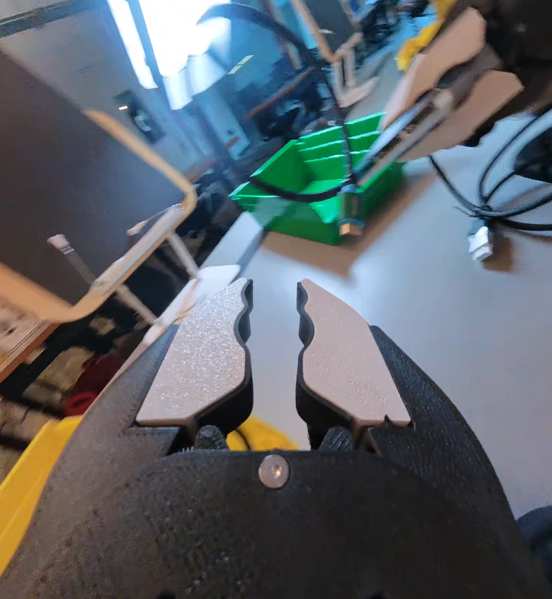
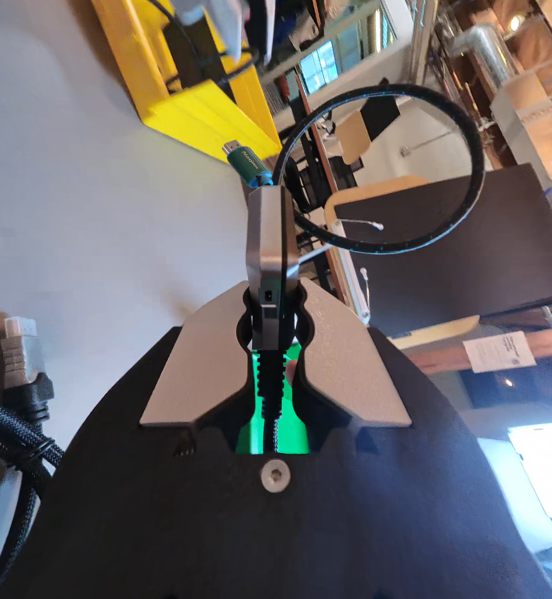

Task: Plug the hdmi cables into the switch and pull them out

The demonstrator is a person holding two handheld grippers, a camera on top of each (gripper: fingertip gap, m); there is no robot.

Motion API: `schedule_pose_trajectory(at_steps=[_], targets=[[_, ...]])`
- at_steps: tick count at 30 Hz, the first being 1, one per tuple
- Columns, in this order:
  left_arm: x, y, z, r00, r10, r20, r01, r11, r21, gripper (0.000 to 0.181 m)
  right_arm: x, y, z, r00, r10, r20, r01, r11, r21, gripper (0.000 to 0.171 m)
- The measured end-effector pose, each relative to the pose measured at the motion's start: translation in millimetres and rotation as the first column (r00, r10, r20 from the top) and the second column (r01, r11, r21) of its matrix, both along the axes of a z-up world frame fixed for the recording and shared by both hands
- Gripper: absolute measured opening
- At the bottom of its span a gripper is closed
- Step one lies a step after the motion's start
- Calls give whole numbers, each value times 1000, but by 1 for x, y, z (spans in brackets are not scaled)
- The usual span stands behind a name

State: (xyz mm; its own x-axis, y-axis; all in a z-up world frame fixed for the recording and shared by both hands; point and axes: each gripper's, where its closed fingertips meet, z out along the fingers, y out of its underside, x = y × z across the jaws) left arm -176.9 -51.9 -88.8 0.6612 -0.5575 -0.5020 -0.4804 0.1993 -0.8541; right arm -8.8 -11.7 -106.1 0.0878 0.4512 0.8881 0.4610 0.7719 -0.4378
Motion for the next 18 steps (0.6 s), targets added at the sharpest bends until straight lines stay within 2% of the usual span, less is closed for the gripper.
schedule_pose_trajectory(at_steps=[3,6,9,11,14,17,18], targets=[[-62,-2,23,984,147,99,-142,988,-55,26,7,11,2,1000,-23,-15,23,1000,9,22],[-111,-6,15,970,232,76,-213,955,-205,27,9,12,4,1000,-19,-19,20,1000,24,22],[-138,-11,-19,969,229,-97,-248,902,-353,23,5,9,2,1000,-4,-13,4,1000,23,22],[-152,-12,-51,941,205,-268,-308,849,-430,23,3,9,-1,1000,-3,-3,3,1000,25,22],[-176,-10,-95,817,115,-566,-421,790,-446,25,1,8,-4,1000,-1,5,1,1000,22,22],[-189,-7,-125,688,-7,-726,-473,753,-457,27,3,9,-4,1000,-4,-2,4,1000,12,22],[-190,-4,-130,674,-28,-738,-481,742,-468,28,4,10,-3,1000,-5,-5,5,1000,7,22]])
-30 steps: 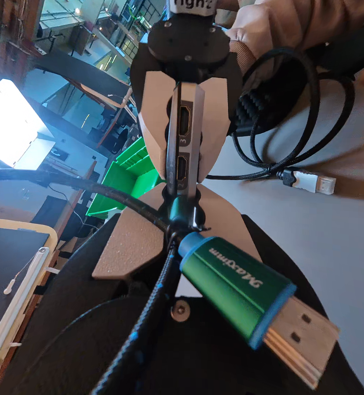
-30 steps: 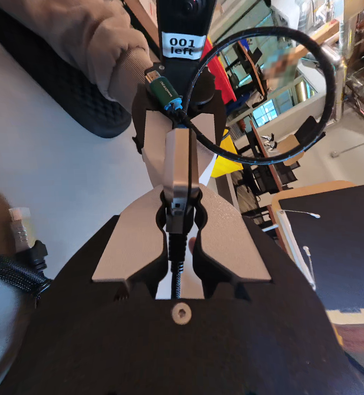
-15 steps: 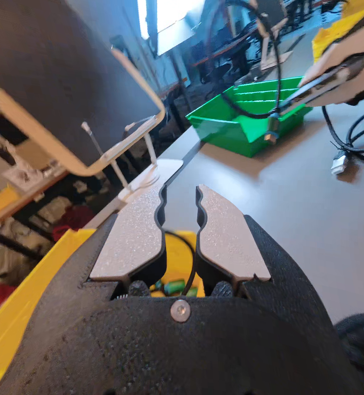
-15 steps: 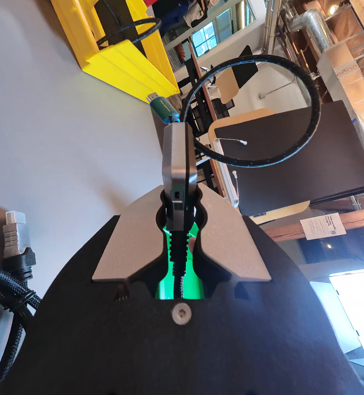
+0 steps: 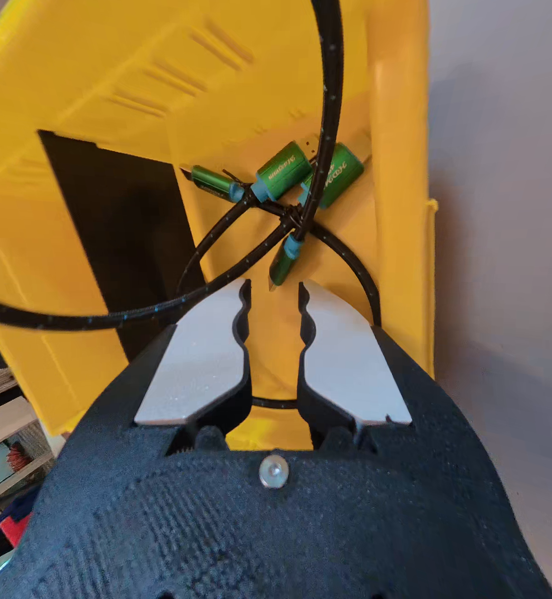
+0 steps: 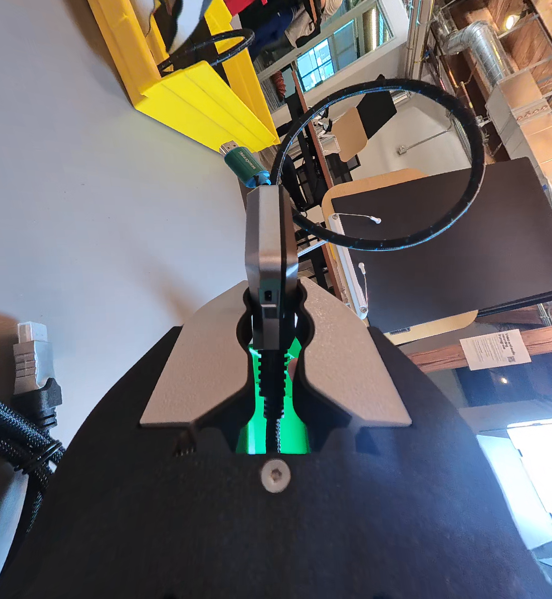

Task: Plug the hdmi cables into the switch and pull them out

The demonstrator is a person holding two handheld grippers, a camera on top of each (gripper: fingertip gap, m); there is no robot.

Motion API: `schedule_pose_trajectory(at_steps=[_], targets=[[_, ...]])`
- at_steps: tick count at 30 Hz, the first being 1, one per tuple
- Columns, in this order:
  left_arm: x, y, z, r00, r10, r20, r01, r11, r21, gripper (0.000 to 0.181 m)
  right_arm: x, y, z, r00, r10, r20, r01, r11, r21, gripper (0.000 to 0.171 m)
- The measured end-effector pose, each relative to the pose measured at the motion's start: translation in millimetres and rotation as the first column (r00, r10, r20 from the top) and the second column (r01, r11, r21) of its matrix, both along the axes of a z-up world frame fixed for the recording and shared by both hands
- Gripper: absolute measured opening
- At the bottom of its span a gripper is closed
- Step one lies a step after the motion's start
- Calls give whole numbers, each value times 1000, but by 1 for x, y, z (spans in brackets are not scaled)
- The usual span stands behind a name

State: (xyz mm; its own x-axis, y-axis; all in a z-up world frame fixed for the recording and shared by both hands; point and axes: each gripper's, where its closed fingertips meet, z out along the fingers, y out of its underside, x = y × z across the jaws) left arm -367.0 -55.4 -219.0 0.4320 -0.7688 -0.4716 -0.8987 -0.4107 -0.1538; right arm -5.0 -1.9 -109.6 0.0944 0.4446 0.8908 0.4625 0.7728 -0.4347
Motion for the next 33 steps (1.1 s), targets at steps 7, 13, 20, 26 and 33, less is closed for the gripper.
schedule_pose_trajectory(at_steps=[7,13,20,26,33], targets=[[2,13,-18,1000,-8,-3,7,996,-91,17,5,4,2,1000,-6,-14,6,1000,-19,23],[27,5,63,939,9,343,-44,995,95,12,7,4,9,998,9,-62,-14,998,-68,22],[105,-9,141,779,-140,611,-56,956,289,11,4,-2,14,996,21,-83,-27,997,-75,22],[153,-3,159,711,-267,650,-4,923,384,10,7,1,16,995,12,-94,-19,997,-76,22],[213,-8,186,518,-459,721,60,861,505,9,13,9,17,994,-14,-106,5,996,-92,22]])
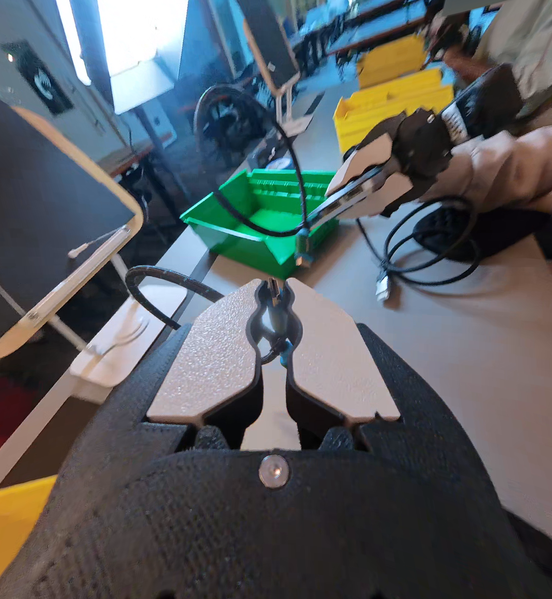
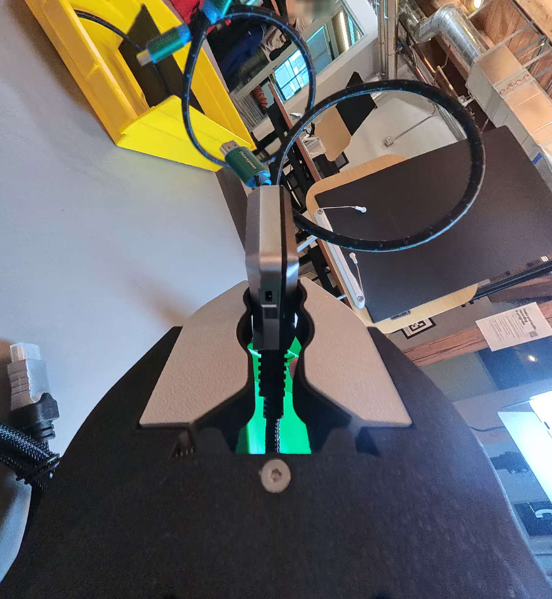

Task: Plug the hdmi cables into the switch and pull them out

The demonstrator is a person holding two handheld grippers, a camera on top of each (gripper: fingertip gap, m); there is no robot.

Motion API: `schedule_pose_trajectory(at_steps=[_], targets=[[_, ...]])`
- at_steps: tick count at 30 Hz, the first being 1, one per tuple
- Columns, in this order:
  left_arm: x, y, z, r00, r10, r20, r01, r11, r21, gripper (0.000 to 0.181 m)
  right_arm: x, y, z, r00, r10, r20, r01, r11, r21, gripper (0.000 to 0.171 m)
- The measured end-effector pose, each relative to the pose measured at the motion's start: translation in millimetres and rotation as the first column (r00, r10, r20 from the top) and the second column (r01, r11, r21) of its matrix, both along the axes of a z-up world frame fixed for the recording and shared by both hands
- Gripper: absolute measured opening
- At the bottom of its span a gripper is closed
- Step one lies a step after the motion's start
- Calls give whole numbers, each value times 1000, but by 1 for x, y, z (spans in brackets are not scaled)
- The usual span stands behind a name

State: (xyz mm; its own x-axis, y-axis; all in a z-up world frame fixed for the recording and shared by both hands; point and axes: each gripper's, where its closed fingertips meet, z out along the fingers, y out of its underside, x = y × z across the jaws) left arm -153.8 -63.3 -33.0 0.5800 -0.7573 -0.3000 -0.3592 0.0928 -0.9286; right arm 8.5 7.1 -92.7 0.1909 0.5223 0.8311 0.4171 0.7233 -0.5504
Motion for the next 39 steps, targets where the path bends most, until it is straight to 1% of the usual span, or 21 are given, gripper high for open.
schedule_pose_trajectory(at_steps=[3,5,8,11,13,14,16,17,21,23,26,28,29,30,31,33,34,35,36,38,39], targets=[[31,-2,-14,993,-74,94,75,997,1,9,4,5,4,999,-33,-9,33,999,6,22],[48,-1,-46,992,-101,79,106,992,-63,9,8,9,5,998,-55,-17,55,998,4,22],[59,-7,-106,992,-127,8,126,973,-195,10,13,16,7,997,-72,-32,72,997,-16,22],[45,-13,-139,990,-89,-108,59,964,-259,9,16,20,8,996,-72,-53,69,997,-47,22],[35,-28,-156,969,-130,-210,49,934,-353,8,16,21,8,996,-66,-62,61,996,-69,22],[27,-31,-163,952,-120,-281,8,929,-370,3,16,21,8,996,-67,-62,62,995,-72,22],[10,-34,-171,903,-86,-420,-72,935,-348,6,16,21,7,996,-72,-56,69,995,-67,22],[6,-40,-173,884,-106,-456,-81,925,-371,13,16,21,7,996,-73,-56,69,995,-65,22],[22,-44,-155,879,-157,-451,-24,928,-371,28,13,20,6,996,-68,-54,64,995,-72,22],[34,-43,-163,851,-219,-477,3,910,-414,38,13,21,4,996,-71,-46,68,995,-72,22],[48,-36,-194,786,-315,-532,19,872,-489,45,14,21,3,997,-71,-37,69,995,-70,22],[55,-34,-212,753,-370,-544,26,842,-538,40,15,20,1,997,-67,-30,65,996,-63,22],[64,-34,-210,779,-389,-493,55,824,-564,25,15,20,0,998,-62,-23,61,997,-56,22],[67,-31,-212,778,-380,-501,44,828,-559,24,15,20,-1,998,-55,-13,54,997,-46,22],[66,-25,-212,766,-351,-539,23,852,-523,22,15,19,-3,999,-45,-1,45,998,-36,22],[53,-4,-209,697,-202,-689,-70,936,-345,20,15,19,-8,999,-33,21,33,999,-22,22],[49,8,-201,688,-109,-717,-105,963,-247,19,15,20,-10,999,-31,33,32,999,-18,22],[48,19,-187,709,-7,-705,-141,978,-152,19,15,22,-13,998,-34,46,34,999,-14,22],[44,30,-169,719,105,-688,-183,982,-41,19,15,23,-16,997,-44,60,45,999,-4,22],[29,47,-131,648,340,-682,-257,940,224,19,15,29,-20,991,-93,96,90,996,28,22],[23,50,-118,614,409,-675,-280,912,298,19,14,31,-23,987,-118,113,114,993,42,22]])
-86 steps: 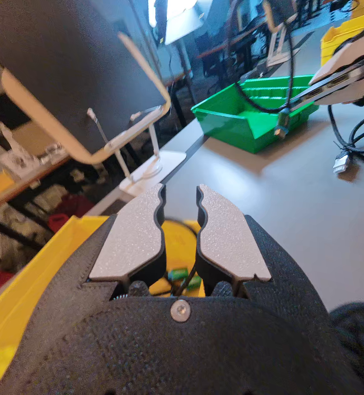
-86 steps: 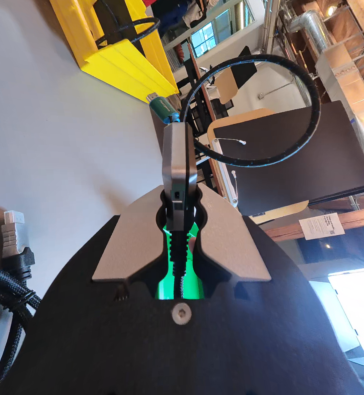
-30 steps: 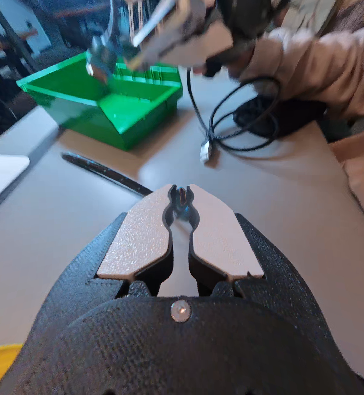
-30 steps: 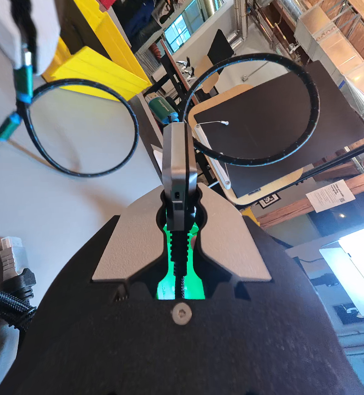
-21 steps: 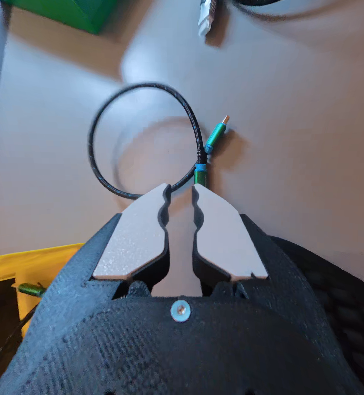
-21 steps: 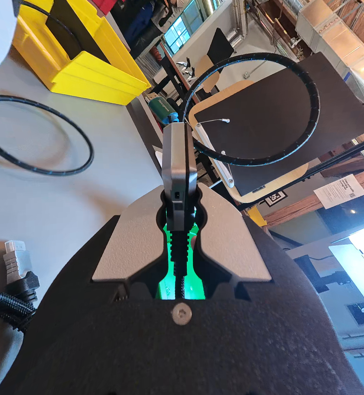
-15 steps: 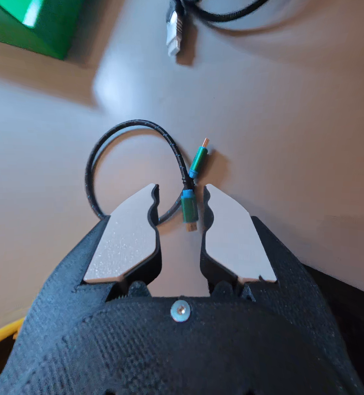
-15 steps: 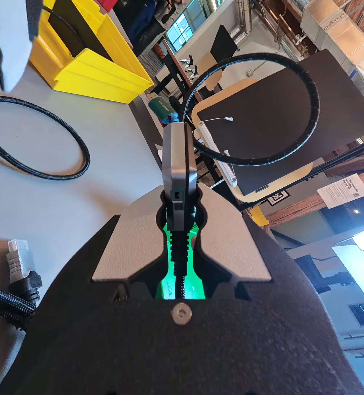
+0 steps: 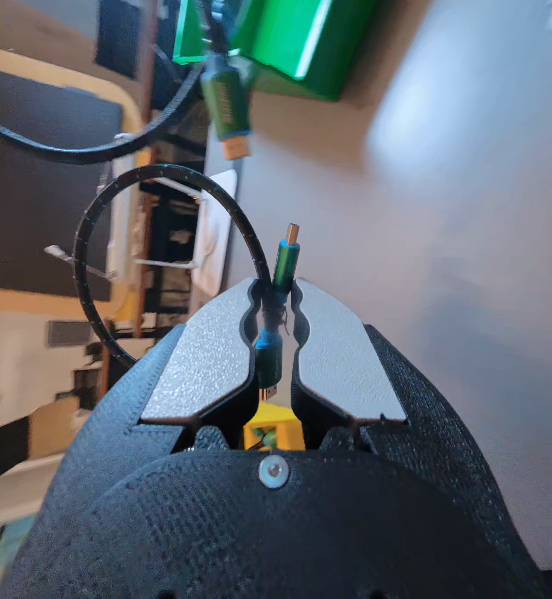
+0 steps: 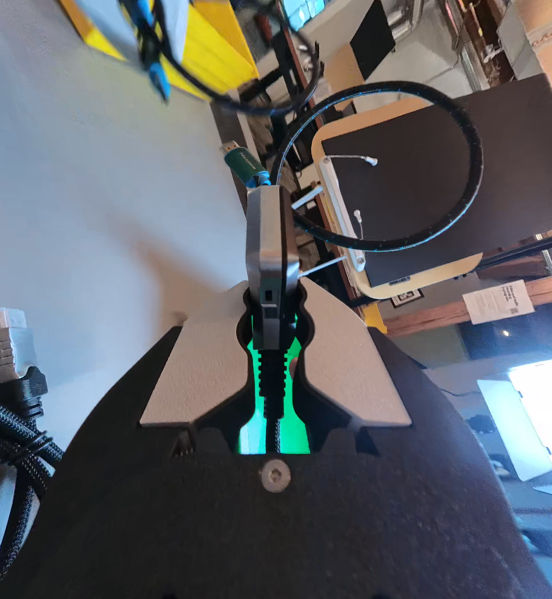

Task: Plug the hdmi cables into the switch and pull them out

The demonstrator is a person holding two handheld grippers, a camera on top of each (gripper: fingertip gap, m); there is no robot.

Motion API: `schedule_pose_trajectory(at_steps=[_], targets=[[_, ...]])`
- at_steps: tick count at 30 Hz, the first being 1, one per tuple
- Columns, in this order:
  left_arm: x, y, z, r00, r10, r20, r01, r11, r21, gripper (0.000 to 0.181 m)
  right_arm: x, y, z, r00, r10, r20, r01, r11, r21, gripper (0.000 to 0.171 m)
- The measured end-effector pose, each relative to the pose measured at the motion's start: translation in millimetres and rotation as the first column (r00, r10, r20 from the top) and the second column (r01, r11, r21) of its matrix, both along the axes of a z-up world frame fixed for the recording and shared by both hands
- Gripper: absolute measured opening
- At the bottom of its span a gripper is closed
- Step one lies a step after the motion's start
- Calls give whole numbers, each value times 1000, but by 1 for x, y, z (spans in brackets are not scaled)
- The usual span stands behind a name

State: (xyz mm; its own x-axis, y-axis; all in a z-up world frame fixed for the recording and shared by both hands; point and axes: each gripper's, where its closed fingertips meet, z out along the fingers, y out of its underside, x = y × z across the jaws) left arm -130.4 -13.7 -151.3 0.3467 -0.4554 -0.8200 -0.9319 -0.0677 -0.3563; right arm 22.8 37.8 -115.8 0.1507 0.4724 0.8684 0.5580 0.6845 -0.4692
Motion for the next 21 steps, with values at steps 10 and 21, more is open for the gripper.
schedule_pose_trajectory(at_steps=[10,21], targets=[[34,-3,11,992,-28,-125,51,983,179,19,-30,-20,-29,991,41,128,-49,997,62,22],[67,-18,23,994,-56,-95,77,969,235,19,-42,-46,-15,990,136,23,-138,983,124,22]])
